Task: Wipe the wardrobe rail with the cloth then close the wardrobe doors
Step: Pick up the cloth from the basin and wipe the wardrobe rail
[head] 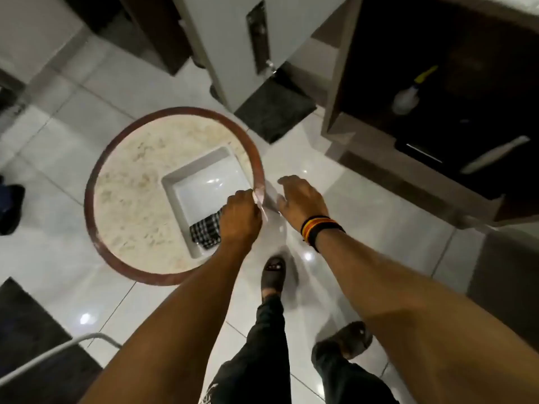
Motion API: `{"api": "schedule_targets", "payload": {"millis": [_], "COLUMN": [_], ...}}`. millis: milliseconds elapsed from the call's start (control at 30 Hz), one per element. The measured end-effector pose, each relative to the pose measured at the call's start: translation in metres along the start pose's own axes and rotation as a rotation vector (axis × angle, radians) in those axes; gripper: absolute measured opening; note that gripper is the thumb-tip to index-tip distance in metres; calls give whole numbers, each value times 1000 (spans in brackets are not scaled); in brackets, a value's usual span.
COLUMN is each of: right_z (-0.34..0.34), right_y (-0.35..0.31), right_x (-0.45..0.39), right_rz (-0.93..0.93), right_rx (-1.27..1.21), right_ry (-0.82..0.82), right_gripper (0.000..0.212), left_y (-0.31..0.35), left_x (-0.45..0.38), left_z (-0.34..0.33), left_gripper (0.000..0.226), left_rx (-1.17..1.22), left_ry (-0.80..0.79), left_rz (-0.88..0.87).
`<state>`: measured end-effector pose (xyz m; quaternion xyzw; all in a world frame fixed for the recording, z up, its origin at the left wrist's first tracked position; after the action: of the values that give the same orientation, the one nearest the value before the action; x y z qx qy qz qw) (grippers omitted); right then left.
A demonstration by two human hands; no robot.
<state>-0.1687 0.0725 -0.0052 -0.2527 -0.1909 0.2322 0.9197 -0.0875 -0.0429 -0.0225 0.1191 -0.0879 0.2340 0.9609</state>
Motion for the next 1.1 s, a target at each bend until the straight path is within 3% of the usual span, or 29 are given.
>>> {"api": "schedule_targets", "payload": {"millis": [167,333,633,733,800,900,1100], "right_z": [-108,-178,-196,-177,-152,-101,16], "right_y": [-62,-80,-73,-71,-65,-45,35], "right_x": [-13,-29,-58,-57,-53,-47,-13], "right_rz": [147,177,131,99,65,-13,-374], "right_rx": [93,221,344,270,163,-75,-656], "right_ry": [-261,-393,-304,-243,-177,-105,-3], "right_gripper": [30,50,38,26,22,13,19], "left_y": [-125,-159,-173,-168,-162,-149,-54], "left_x": [5,0,-23,-24,-19,-15,-16], "left_z": [-35,-69,-82,-61,-45,-24,30], "left_gripper": [32,32,24,32,37,26,22], "left_rx": [-113,-229,-375,-236,-18,321,841], "left_ry": [-171,-241,-210,-171,-169,-192,-125], "left_rz": [249,143,90,102,129,198,252]}}
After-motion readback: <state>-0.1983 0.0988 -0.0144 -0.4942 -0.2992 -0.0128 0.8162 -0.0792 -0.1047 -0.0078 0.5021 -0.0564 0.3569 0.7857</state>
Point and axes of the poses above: each hand's wrist, its own x-axis away from the middle knuckle, its own z-axis out of the back of the hand, y = z × x, the point moved 10 cm from there along -x, towards the middle knuckle, and after that the axes turned 4 degrees about -x, right-handed, at the moved point
